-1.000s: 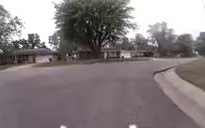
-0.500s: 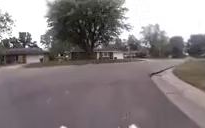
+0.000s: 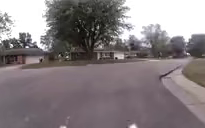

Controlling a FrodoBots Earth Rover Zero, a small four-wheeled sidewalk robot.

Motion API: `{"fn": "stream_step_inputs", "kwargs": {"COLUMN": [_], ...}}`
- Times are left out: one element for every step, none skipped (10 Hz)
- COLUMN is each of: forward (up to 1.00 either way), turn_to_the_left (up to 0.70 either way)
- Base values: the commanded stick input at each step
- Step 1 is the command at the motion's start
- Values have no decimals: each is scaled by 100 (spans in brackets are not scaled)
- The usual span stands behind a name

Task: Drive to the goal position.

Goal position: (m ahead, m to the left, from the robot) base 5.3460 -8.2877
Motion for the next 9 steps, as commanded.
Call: {"fn": "stream_step_inputs", "kwargs": {"forward": [100,100,100,100,100,100,100,100,100], "turn_to_the_left": [-40,-40,-32,-11,0,0,0,0,0]}}
